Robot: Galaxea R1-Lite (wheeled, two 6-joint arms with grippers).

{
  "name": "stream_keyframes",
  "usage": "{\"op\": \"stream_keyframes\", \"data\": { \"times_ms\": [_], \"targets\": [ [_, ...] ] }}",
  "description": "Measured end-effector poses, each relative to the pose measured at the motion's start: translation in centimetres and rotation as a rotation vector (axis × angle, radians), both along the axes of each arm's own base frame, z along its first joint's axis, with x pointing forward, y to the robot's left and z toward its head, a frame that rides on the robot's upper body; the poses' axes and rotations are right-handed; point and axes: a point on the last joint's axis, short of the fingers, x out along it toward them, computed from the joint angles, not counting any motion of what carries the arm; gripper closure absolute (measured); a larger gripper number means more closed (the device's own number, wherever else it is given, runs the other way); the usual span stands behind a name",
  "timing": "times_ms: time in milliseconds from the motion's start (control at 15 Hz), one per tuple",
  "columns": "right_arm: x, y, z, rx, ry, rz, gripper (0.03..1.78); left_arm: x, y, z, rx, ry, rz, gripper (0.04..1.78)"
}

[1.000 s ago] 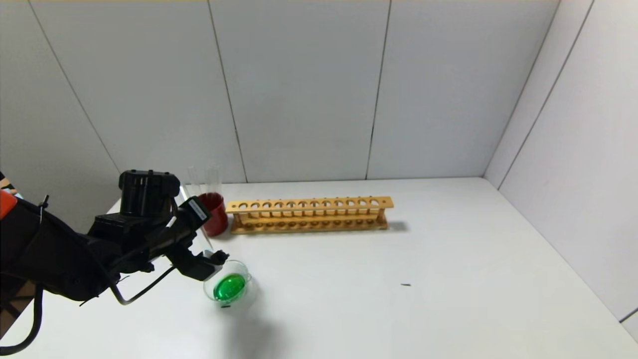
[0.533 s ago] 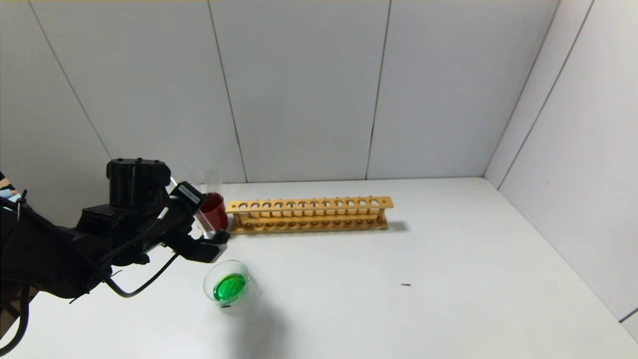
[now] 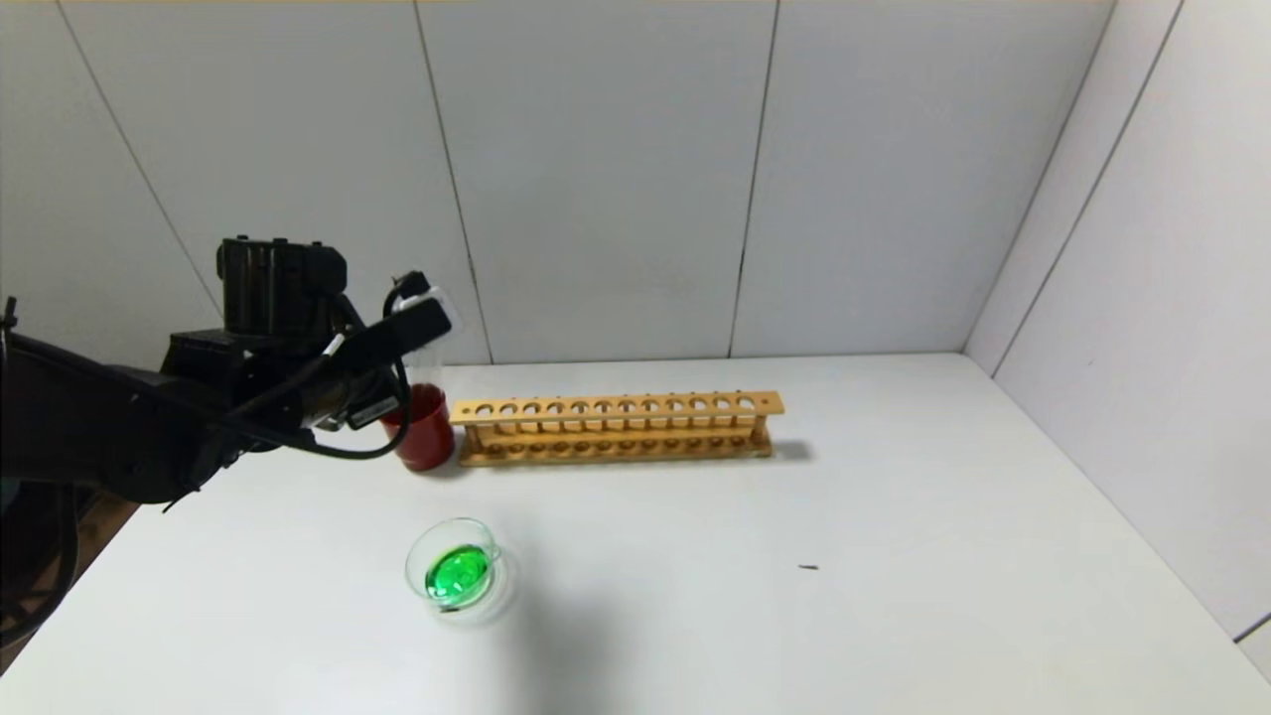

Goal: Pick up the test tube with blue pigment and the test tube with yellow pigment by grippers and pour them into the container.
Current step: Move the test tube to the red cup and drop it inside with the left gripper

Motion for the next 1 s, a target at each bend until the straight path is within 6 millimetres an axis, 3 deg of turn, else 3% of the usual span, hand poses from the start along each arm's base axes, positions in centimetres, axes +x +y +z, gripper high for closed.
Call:
{"op": "stream_keyframes", "data": {
  "times_ms": [200, 400, 667, 1000],
  "targets": [
    [0.0, 0.0, 0.0, 0.000, 0.000, 0.000, 0.06, 1.8, -0.1, 1.8, -0.431, -0.053, 0.024, 1.50],
    [0.0, 0.0, 0.0, 0.000, 0.000, 0.000, 0.06, 3.8, 1.7, 1.3, -0.696, -0.058, 0.116, 1.50],
    [0.0, 0.0, 0.0, 0.000, 0.000, 0.000, 0.06, 5.7, 3.6, -0.6, -0.771, -0.062, 0.130, 1.50],
    [0.0, 0.0, 0.0, 0.000, 0.000, 0.000, 0.06, 7.3, 3.2, -3.1, -0.801, -0.064, 0.127, 1.50]
  ]
}}
